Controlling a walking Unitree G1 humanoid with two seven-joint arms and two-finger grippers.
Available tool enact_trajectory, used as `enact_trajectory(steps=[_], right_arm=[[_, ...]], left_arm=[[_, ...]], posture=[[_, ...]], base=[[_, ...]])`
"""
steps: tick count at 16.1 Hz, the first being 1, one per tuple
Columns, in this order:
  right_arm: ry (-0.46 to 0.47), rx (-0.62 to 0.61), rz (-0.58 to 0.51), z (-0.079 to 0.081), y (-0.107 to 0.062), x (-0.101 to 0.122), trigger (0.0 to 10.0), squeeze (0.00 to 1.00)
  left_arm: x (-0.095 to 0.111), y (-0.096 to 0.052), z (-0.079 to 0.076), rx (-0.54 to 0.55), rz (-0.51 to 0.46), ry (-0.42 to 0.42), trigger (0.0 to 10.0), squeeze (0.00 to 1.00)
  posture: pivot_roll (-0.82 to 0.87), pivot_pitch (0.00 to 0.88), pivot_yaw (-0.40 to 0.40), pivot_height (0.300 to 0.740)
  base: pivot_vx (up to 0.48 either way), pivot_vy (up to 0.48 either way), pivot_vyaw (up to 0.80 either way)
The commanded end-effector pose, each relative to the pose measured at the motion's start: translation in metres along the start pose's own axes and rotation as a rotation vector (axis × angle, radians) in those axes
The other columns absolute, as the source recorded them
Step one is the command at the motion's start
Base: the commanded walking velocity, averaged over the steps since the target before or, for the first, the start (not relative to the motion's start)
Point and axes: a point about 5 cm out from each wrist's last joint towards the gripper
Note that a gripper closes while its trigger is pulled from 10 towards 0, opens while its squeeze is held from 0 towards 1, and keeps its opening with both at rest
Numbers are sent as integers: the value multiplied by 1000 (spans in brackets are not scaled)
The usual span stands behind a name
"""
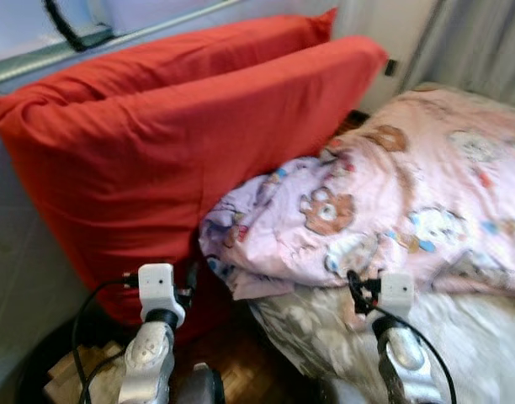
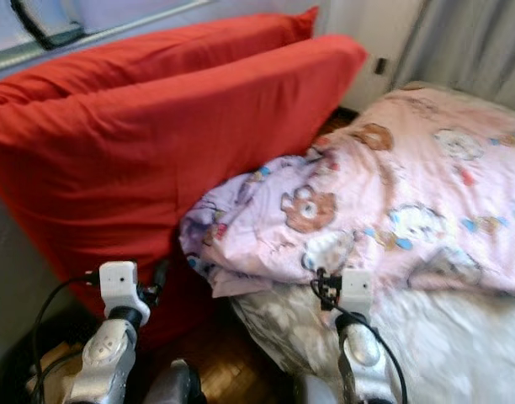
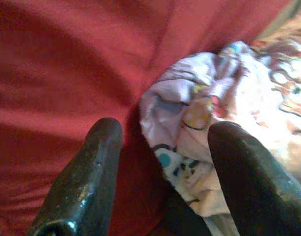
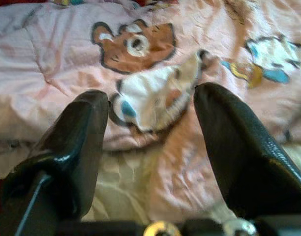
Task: Clean up the room
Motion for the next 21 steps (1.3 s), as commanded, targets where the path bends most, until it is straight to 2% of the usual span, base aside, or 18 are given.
enact_trajectory(steps=[1,18,21], right_arm=[[0,7,4,1,1,1,10000,0],[13,16,77,-1,-2,-13,10000,0],[13,5,88,-2,-1,-15,10000,0]], left_arm=[[-7,-5,1,12,34,-20,10000,0],[-8,-5,-6,-35,47,-39,10000,0],[-9,-5,-7,-43,52,-35,10000,0]], posture=[[8,127,-5,647],[9,119,0,647],[7,117,1,647]], base=[[0,0,0],[0,0,0],[257,0,0]])
Point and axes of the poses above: a point about 5 cm out from each wrist's last joint towards the gripper, its own y axis pointing out of the wrist towards the gripper, its own x axis along the axis of the wrist's last joint, z = x × y, and after that the axes turned 2 degrees about y, right-handed
